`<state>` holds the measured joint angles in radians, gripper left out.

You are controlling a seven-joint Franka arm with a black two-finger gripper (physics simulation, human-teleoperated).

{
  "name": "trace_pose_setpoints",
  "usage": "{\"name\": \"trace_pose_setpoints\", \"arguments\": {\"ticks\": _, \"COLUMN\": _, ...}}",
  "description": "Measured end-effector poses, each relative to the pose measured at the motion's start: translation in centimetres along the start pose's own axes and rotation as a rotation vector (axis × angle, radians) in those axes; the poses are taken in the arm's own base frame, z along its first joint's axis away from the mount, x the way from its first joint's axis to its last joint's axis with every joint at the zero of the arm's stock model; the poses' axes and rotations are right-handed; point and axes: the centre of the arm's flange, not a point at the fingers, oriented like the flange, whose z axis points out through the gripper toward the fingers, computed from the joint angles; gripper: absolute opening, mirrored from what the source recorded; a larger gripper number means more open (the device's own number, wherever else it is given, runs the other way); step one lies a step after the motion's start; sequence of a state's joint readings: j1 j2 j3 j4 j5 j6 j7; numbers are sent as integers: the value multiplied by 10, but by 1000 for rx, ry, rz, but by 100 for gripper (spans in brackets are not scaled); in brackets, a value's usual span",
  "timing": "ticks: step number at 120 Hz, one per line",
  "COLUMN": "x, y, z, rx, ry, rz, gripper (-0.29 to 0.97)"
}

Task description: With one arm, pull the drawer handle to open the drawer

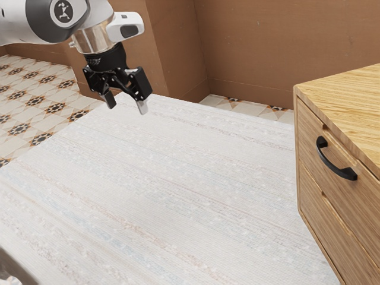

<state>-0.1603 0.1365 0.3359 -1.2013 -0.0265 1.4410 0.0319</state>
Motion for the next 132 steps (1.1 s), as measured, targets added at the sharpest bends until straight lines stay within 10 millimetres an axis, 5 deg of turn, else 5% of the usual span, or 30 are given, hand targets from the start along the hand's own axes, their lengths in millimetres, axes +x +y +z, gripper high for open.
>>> {"name": "trace_pose_setpoints", "arguments": {"ticks": 20, "x": -1, "y": -14, "z": -1, "rx": -20, "ry": 1, "rz": -22, "gripper": 68}}
{"name": "trace_pose_setpoints", "arguments": {"ticks": 26, "x": -7, "y": -14, "z": -25, "rx": -24, "ry": 43, "rz": -19, "gripper": 68}}
{"name": "trace_pose_setpoints", "arguments": {"ticks": 40, "x": -47, "y": -18, "z": -117, "rx": -44, "ry": 211, "rz": -11, "gripper": 68}}
{"name": "trace_pose_setpoints", "arguments": {"ticks": 57, "x": -63, "y": -19, "z": -142, "rx": -56, "ry": 259, "rz": -3, "gripper": 68}}
{"name": "trace_pose_setpoints", "arguments": {"ticks": 90, "x": -32, "y": 12, "z": -112, "rx": -50, "ry": 247, "rz": 48, "gripper": 68}}
{"name": "trace_pose_setpoints", "arguments": {"ticks": 109, "x": -19, "y": 30, "z": -66, "rx": -58, "ry": 163, "rz": 76, "gripper": 68}}
{"name": "trace_pose_setpoints", "arguments": {"ticks": 122, "x": -46, "y": 46, "z": -21, "rx": -110, "ry": 137, "rz": 120, "gripper": 68}}
{"name": "trace_pose_setpoints", "arguments": {"ticks": 132, "x": -85, "y": 40, "z": -12, "rx": -149, "ry": 156, "rz": 110, "gripper": 68}}
